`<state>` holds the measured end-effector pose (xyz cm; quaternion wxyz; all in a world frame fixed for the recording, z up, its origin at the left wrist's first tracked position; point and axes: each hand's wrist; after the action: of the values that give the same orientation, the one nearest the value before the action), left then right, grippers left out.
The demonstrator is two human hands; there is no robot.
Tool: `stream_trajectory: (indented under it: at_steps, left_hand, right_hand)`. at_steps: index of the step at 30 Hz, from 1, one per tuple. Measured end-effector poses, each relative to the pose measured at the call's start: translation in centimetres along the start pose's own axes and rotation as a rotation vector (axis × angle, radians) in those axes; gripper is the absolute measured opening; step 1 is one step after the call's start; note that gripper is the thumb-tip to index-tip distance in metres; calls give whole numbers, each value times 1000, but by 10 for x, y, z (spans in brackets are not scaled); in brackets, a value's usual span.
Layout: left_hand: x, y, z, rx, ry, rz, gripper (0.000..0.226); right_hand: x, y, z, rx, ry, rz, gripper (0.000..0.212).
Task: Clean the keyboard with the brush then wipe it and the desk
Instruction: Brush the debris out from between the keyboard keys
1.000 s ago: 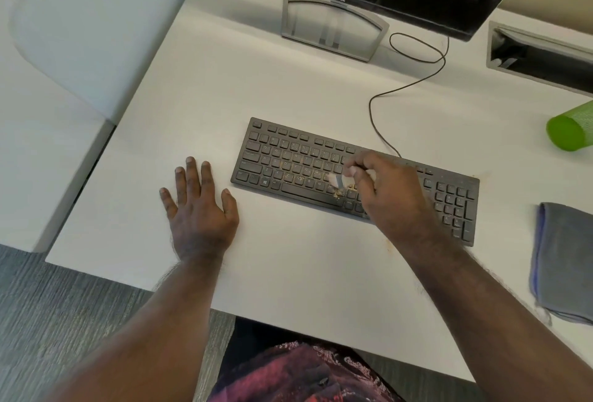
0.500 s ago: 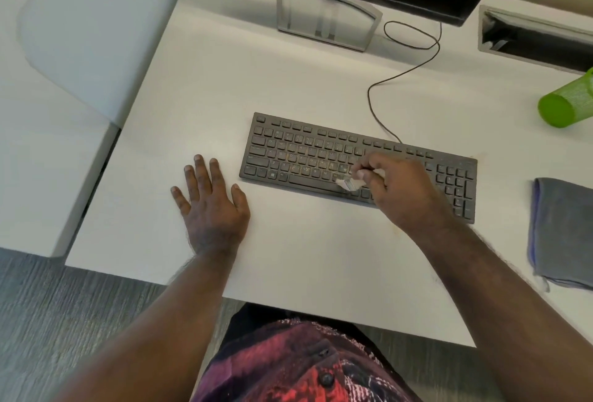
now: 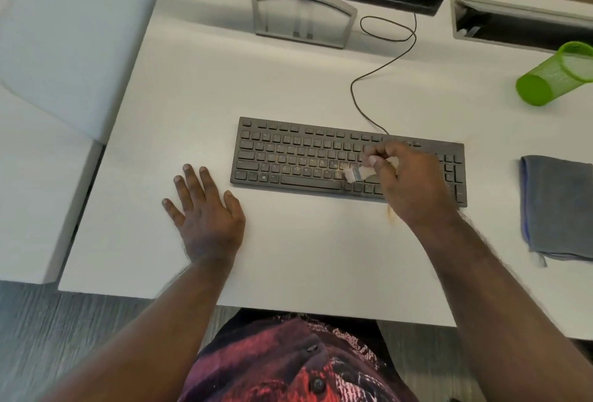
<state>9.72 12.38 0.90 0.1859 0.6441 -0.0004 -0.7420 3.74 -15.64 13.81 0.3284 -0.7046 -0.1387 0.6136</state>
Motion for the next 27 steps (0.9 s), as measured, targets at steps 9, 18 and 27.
stream_trajectory:
  at_steps: [9, 18, 27]
  left_hand:
    - [0, -2, 1, 3, 0, 2, 71]
    - [0, -1, 1, 4, 0, 7, 71]
    - [1, -1, 0, 7, -2, 4, 71]
  right_hand:
    - [13, 6, -1, -28, -91, 12, 9]
    - [11, 2, -3, -71, -27, -79, 9]
    - [0, -2, 0, -73, -35, -65, 13]
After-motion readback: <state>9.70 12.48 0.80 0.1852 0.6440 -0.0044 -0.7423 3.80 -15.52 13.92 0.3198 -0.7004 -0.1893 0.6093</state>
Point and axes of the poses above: each hand's wrist, its own z-axis away from the middle knuckle, its own x-axis out of the palm, y = z × x, and after that the axes turned 13 degrees about -x, right-handed
